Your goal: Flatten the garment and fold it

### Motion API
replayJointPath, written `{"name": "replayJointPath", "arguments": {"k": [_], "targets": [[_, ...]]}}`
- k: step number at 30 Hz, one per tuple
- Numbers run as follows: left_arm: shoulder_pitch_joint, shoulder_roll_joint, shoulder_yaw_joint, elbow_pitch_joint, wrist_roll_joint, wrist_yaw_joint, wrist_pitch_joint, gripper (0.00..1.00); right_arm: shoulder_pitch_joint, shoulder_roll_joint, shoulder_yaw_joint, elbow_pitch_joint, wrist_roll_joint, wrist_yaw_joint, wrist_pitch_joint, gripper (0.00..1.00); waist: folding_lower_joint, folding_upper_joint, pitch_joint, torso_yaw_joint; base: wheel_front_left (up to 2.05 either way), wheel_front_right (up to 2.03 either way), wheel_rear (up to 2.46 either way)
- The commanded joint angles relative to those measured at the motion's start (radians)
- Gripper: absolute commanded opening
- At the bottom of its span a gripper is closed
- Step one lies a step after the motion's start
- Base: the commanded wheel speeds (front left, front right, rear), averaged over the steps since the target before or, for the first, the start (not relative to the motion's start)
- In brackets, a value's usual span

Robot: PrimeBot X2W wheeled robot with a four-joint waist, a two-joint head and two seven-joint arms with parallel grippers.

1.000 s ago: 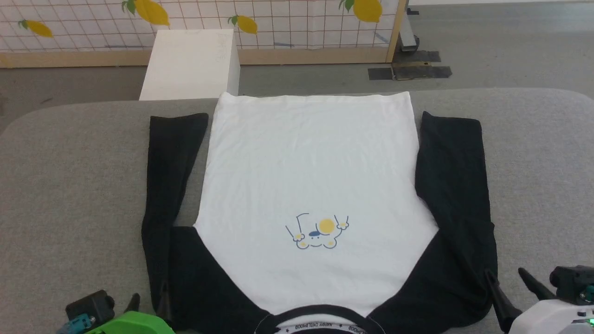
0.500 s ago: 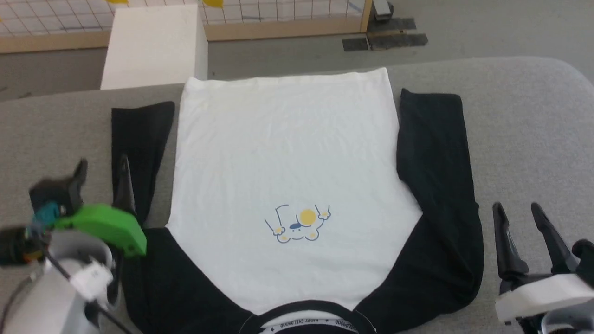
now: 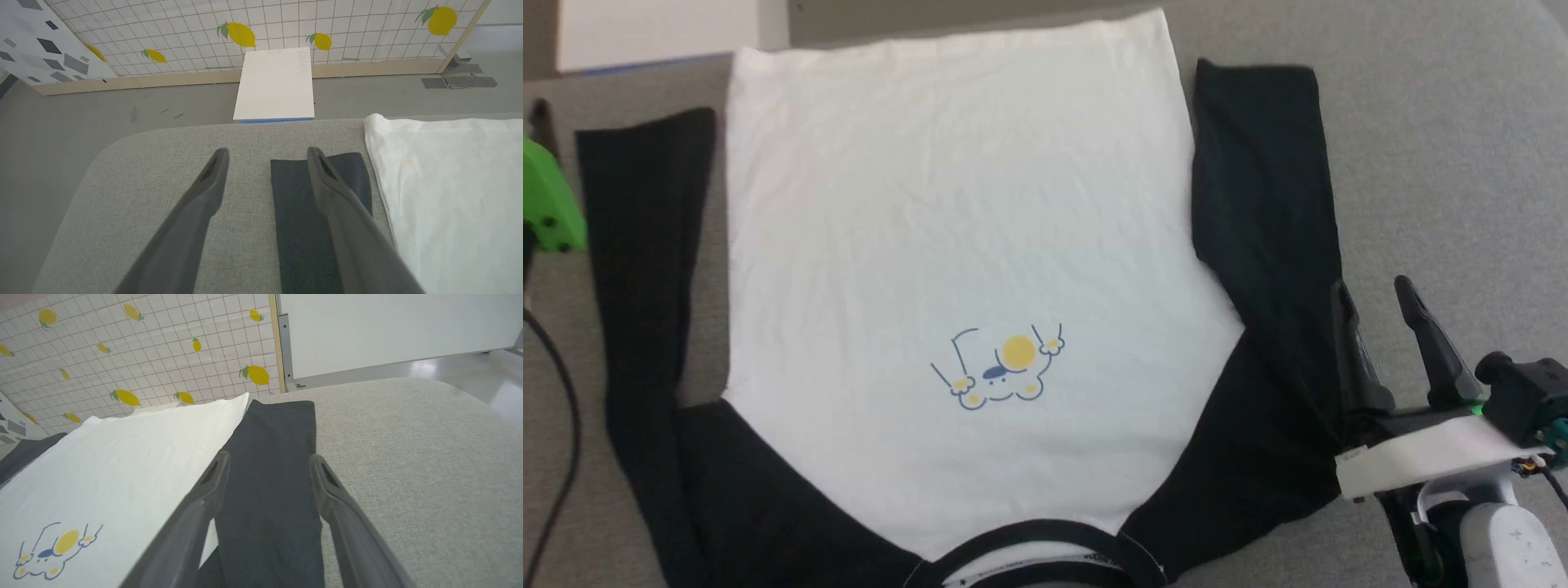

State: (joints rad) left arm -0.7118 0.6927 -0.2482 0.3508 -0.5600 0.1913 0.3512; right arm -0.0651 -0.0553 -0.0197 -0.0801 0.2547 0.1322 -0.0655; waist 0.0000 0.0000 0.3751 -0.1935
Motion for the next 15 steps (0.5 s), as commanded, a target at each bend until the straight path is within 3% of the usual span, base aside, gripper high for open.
{"name": "replayJointPath", "arguments": {"k": [1, 8, 15], "targets": [[-0.025, 0.014, 0.006, 0.010, -0.017, 0.008, 0.022, 1.00, -0.021, 0.001, 0.008, 0.007, 0.008, -0.002, -0.014, 1.00, 0.0000, 0.0000, 0.104, -0.072, 0.00, 0.00, 0.00], [-0.059, 0.055, 0.055, 0.039, -0.048, 0.070, 0.117, 1.00, -0.073, 0.000, 0.036, 0.036, 0.031, -0.002, -0.060, 1.00, 0.0000, 0.0000, 0.192, -0.110, 0.00, 0.00, 0.00], [-0.017, 0.047, 0.112, 0.028, -0.099, 0.160, 0.175, 1.00, -0.100, -0.002, 0.062, 0.056, 0.043, -0.002, -0.081, 1.00, 0.0000, 0.0000, 0.227, -0.125, 0.00, 0.00, 0.00]]}}
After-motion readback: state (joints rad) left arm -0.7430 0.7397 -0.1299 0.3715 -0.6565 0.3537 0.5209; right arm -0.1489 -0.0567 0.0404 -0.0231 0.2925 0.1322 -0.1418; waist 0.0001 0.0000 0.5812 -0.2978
